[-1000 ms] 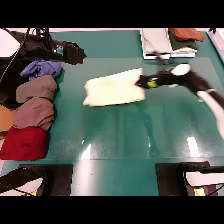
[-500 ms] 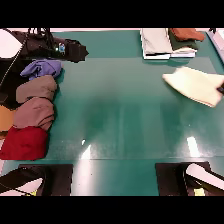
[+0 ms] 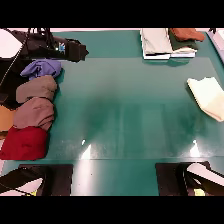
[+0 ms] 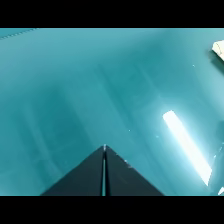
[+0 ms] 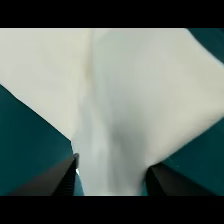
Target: Fold the shirts.
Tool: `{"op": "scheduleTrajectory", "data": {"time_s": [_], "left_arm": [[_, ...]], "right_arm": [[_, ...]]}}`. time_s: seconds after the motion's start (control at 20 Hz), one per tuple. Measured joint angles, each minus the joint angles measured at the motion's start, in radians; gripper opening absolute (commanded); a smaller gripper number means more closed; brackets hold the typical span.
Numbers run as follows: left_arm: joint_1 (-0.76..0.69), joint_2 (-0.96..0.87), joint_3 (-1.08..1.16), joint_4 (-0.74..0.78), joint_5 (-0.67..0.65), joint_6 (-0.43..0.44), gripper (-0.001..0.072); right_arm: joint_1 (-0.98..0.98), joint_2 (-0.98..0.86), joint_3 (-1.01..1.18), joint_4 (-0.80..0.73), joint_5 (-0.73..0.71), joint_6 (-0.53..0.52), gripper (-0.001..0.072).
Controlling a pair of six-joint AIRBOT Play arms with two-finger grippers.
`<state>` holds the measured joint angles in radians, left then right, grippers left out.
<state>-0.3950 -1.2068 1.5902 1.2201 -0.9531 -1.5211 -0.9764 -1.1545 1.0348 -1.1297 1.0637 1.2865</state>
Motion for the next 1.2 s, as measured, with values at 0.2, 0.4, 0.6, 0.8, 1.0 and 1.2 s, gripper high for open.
{"op": "scheduleTrajectory", "data": {"time_s": [0.2,0.4,0.6,0.8,1.0,1.2], "left_arm": [[0.0,0.0,0.0,0.0,0.0,0.001,0.0022],[0.0,0.0,0.0,0.0,-0.002,0.002,0.0023],[0.0,0.0,0.0,-0.001,-0.005,0.003,0.0023],[0.0,0.0,0.0,0.002,-0.003,0.003,0.0023],[0.0,0.0,0.0,0.003,-0.004,0.003,0.0023],[0.0,0.0,0.0,0.003,0.0,0.003,0.0023]], "right_arm": [[-0.021,0.056,0.0,-0.078,0.039,0.006,0.0521],[-0.002,0.171,0.0,-0.095,-0.005,0.008,0.0508],[0.137,0.262,0.0,0.013,-0.023,0.009,0.0507],[0.416,0.294,0.0,0.082,-0.023,0.009,0.0503],[0.698,0.265,0.0,0.098,-0.025,0.008,0.014],[0.88,0.227,0.0,0.104,-0.027,0.002,0.0018]]}}
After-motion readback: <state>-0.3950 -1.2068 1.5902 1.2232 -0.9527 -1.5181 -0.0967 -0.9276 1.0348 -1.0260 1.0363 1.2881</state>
